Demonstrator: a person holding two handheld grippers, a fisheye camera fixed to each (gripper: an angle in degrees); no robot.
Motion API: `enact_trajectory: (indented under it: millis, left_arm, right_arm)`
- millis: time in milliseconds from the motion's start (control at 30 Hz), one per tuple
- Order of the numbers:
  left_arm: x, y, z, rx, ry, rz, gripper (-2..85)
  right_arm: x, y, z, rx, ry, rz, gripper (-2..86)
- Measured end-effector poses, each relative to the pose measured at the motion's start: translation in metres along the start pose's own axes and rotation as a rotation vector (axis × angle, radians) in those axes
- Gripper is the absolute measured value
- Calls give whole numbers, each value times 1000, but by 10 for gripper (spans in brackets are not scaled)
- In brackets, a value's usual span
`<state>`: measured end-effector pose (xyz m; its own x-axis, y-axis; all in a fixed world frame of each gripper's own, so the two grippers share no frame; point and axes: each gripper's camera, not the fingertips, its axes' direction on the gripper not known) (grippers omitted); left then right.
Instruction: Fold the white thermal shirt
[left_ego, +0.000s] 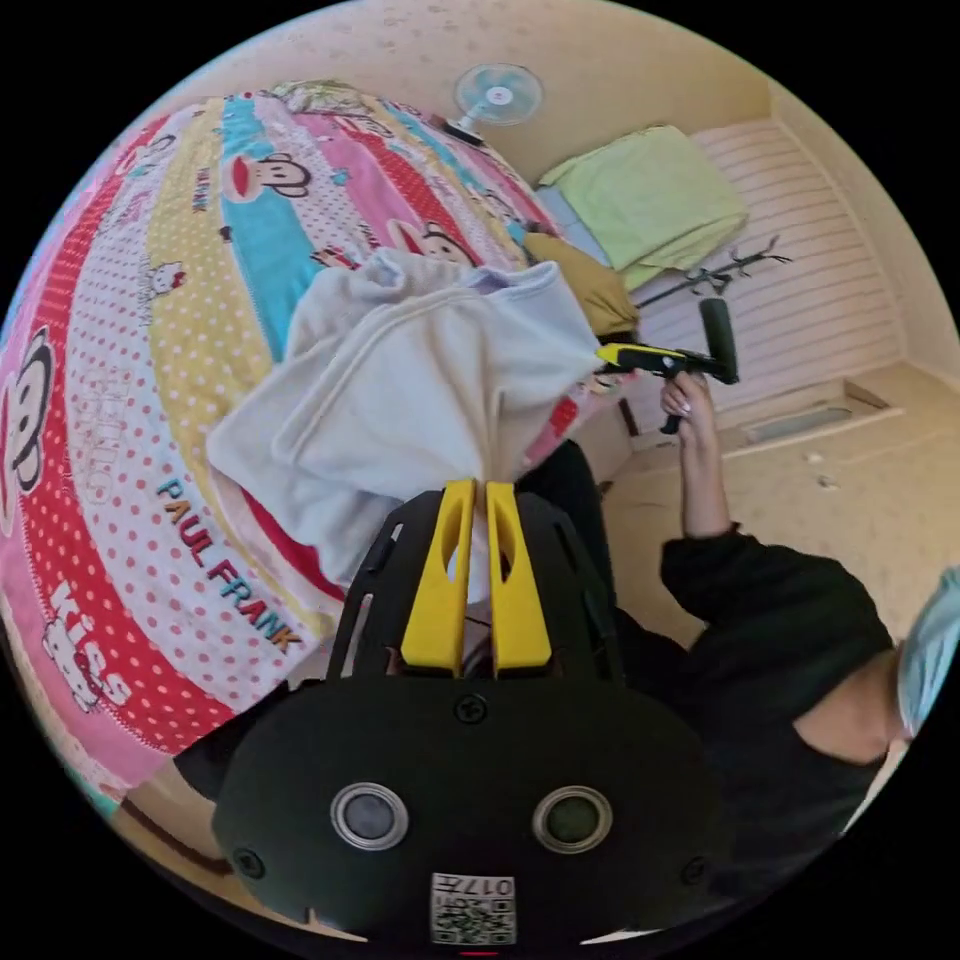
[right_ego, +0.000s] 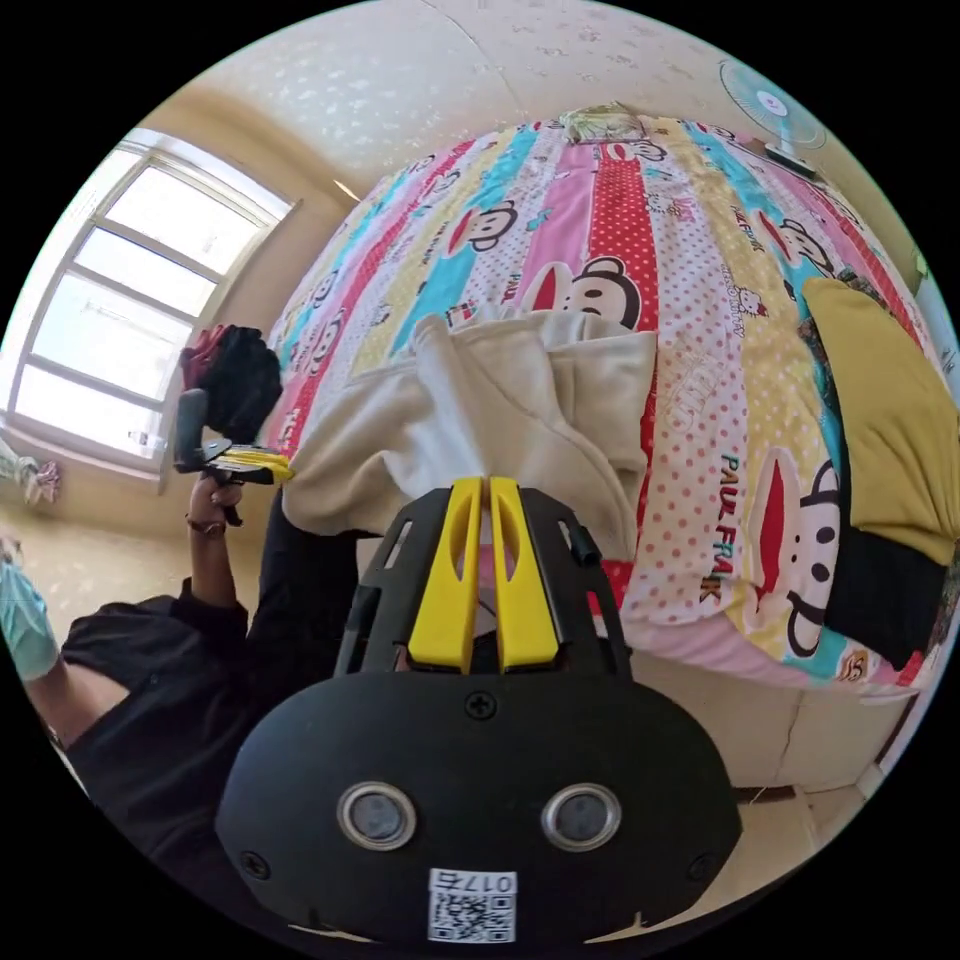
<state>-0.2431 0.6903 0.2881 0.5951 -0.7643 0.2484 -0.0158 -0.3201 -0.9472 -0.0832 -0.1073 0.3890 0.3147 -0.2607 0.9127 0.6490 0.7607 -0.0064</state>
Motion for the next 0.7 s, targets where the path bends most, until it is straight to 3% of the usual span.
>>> enact_trajectory:
  millis: [67, 167, 233, 300, 367, 467, 600, 700]
  left_arm:
    - [10, 25, 6, -80, 87, 47, 5]
    - [9, 60, 41, -277, 77, 35, -1]
    - [-13, 78, 79, -440, 67, -50, -6]
    - [-34, 86, 91, -459, 130, -130, -6]
    - [-46, 88, 81, -390, 243, -154, -2]
    - [-50, 77, 34, -197, 254, -150, 12]
    - [-26, 24, -12, -5, -48, -102, 68]
    - [-20, -36, 11, -14, -209, -69, 107]
  right_arm:
    - [-7, 49, -28, -31, 45, 5, 19]
    - [0, 103, -24, -147, 142, 85, 17]
    - [19, 124, -1, -248, 147, 169, 16]
    - [45, 136, 20, -326, 173, 279, 18]
    - [68, 136, 29, -371, 189, 377, 29]
    - [55, 102, 12, -241, 122, 262, 51]
    - [31, 35, 6, -151, 61, 100, 81]
    - [12, -18, 12, -96, 101, 44, 87]
